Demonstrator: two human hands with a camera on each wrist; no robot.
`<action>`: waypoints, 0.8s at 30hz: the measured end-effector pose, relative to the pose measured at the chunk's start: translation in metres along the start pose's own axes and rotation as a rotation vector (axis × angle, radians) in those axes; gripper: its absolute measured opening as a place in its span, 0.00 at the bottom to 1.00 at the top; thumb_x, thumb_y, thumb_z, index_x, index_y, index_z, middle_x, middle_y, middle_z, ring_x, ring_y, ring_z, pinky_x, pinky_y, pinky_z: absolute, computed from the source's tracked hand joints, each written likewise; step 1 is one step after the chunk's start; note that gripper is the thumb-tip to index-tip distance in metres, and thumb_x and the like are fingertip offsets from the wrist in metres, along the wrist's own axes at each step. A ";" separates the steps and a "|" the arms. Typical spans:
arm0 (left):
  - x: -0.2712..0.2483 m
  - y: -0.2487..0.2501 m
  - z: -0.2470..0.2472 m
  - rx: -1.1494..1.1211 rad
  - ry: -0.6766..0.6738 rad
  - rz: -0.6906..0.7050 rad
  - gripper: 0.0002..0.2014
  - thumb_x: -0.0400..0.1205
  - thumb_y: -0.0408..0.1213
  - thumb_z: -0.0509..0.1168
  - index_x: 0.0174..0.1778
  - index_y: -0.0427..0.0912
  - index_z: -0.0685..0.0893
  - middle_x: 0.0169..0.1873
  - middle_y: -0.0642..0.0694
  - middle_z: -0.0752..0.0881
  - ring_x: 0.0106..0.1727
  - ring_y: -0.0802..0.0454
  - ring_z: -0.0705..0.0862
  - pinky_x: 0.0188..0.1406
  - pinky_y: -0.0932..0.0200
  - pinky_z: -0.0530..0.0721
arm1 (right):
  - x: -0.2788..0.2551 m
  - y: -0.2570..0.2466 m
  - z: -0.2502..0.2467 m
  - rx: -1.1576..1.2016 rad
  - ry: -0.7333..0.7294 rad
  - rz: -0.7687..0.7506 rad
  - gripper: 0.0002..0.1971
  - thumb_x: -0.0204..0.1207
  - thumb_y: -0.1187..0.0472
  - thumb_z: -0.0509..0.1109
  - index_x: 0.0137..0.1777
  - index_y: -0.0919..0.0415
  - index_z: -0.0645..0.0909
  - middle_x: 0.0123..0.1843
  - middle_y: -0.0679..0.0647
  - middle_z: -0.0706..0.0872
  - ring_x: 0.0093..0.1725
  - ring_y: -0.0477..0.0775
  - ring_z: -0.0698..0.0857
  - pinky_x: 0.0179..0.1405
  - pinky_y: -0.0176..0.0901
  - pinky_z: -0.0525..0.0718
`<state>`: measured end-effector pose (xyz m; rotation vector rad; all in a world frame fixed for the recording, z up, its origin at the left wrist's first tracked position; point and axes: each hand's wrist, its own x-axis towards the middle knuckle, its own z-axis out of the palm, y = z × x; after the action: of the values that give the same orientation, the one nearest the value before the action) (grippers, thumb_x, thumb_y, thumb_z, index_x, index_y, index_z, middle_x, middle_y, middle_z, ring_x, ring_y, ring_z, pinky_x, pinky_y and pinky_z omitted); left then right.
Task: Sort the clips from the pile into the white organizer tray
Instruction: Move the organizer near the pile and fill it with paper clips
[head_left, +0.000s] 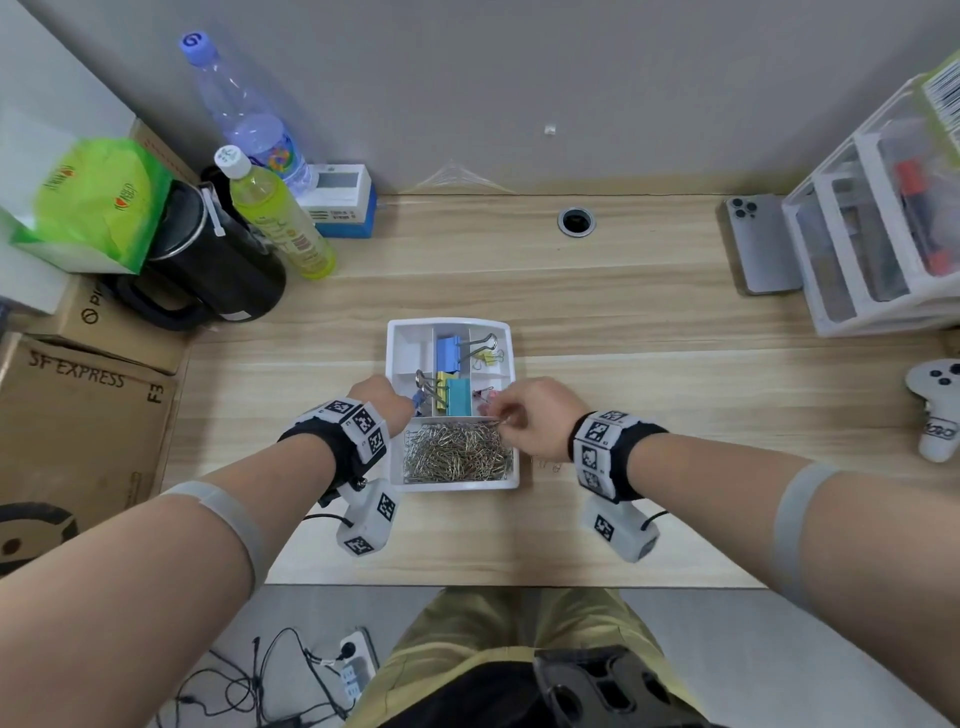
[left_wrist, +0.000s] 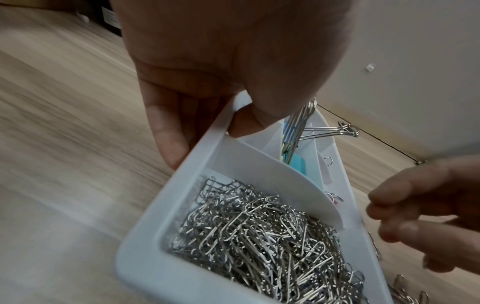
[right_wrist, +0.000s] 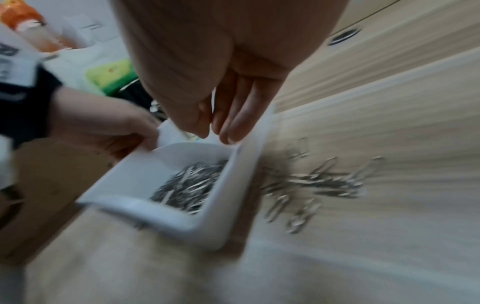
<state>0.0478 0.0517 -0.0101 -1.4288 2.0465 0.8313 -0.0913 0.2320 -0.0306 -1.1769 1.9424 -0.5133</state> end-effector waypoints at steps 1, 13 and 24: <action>-0.001 -0.001 -0.001 0.002 0.000 -0.006 0.10 0.82 0.38 0.60 0.39 0.36 0.74 0.35 0.39 0.80 0.35 0.39 0.82 0.38 0.54 0.81 | -0.001 0.009 -0.009 -0.020 0.031 0.035 0.12 0.74 0.60 0.72 0.57 0.49 0.86 0.48 0.42 0.86 0.45 0.42 0.86 0.52 0.44 0.89; 0.005 -0.006 -0.002 0.008 0.051 -0.027 0.12 0.81 0.33 0.59 0.32 0.40 0.69 0.32 0.42 0.77 0.29 0.45 0.77 0.31 0.57 0.78 | -0.020 0.076 -0.021 -0.271 -0.146 0.170 0.25 0.64 0.62 0.80 0.62 0.58 0.80 0.56 0.53 0.83 0.46 0.49 0.78 0.52 0.40 0.81; 0.007 -0.007 -0.001 0.035 0.069 -0.023 0.13 0.82 0.33 0.58 0.31 0.42 0.67 0.32 0.44 0.75 0.29 0.50 0.74 0.29 0.59 0.73 | -0.010 0.067 0.005 -0.191 0.034 0.084 0.29 0.63 0.55 0.80 0.65 0.52 0.78 0.58 0.49 0.77 0.55 0.52 0.79 0.58 0.50 0.83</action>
<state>0.0521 0.0452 -0.0157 -1.4782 2.0808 0.7435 -0.1216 0.2734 -0.0746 -1.2044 2.0969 -0.3108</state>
